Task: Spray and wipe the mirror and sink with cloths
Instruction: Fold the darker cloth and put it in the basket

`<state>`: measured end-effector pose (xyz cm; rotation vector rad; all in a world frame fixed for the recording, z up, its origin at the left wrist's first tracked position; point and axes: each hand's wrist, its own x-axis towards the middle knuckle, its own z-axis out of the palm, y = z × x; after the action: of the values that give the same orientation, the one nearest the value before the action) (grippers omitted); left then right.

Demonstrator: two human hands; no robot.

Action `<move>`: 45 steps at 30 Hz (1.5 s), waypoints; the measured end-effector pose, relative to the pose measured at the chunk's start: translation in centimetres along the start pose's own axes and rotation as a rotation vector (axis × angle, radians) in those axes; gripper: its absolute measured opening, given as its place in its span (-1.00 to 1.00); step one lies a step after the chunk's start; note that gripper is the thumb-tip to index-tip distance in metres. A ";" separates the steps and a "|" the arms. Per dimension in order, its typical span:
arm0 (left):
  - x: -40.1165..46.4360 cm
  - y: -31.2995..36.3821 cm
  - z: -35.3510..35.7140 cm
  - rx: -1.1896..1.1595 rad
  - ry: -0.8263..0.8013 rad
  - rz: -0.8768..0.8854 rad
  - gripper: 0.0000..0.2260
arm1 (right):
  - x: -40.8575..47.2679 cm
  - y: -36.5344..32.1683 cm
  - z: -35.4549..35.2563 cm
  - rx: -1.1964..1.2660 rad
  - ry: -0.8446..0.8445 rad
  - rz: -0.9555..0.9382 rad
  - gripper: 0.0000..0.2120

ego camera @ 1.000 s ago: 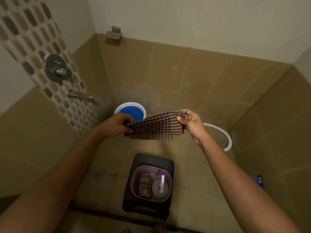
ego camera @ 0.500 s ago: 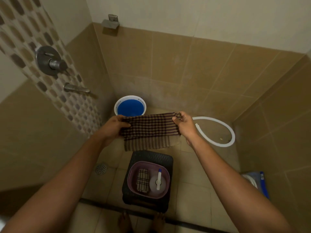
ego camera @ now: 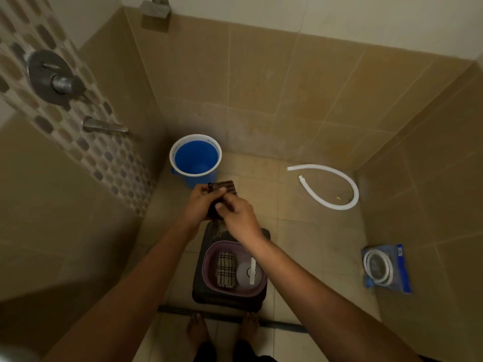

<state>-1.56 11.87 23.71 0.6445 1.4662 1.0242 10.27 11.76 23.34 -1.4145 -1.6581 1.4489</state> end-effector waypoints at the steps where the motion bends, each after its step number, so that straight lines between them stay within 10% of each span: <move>1: 0.1 -0.2 -0.4 -0.011 0.010 -0.003 -0.82 | 0.0 0.4 0.1 0.048 -0.019 0.033 -0.80; 6: 1.1 -1.0 -2.8 -0.059 -0.054 -0.059 -0.70 | 0.5 2.6 -3.0 0.262 0.228 0.158 -0.77; 11: 1.6 -2.4 -4.5 -0.183 -0.210 -0.140 -0.67 | -0.1 5.0 -4.1 0.593 -0.181 0.437 -0.71; 18: 1.7 -5.0 -5.6 0.049 -0.391 -0.194 -0.45 | -0.5 6.8 -2.0 0.635 -0.129 0.402 -0.62; 23: 1.5 -4.6 -5.1 0.182 -0.265 0.102 -0.51 | -0.3 7.2 -1.6 0.418 -0.026 0.138 -0.43; 28: 2.0 -5.3 -4.4 0.314 -0.216 0.416 -0.71 | 0.3 6.7 -0.5 0.209 0.163 -0.074 -0.68; 37: 3.0 -5.8 -4.7 0.502 -0.270 0.635 -0.76 | 0.9 8.1 -0.1 0.229 0.282 -0.093 -0.55; 45: 1.2 -4.0 -5.9 0.898 -0.384 0.919 -0.79 | 1.0 9.2 -3.2 0.653 -0.271 0.273 -0.58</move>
<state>-6.84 9.71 19.27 2.1695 1.2242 0.7584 16.10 12.83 15.52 -1.1218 -0.9855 2.1605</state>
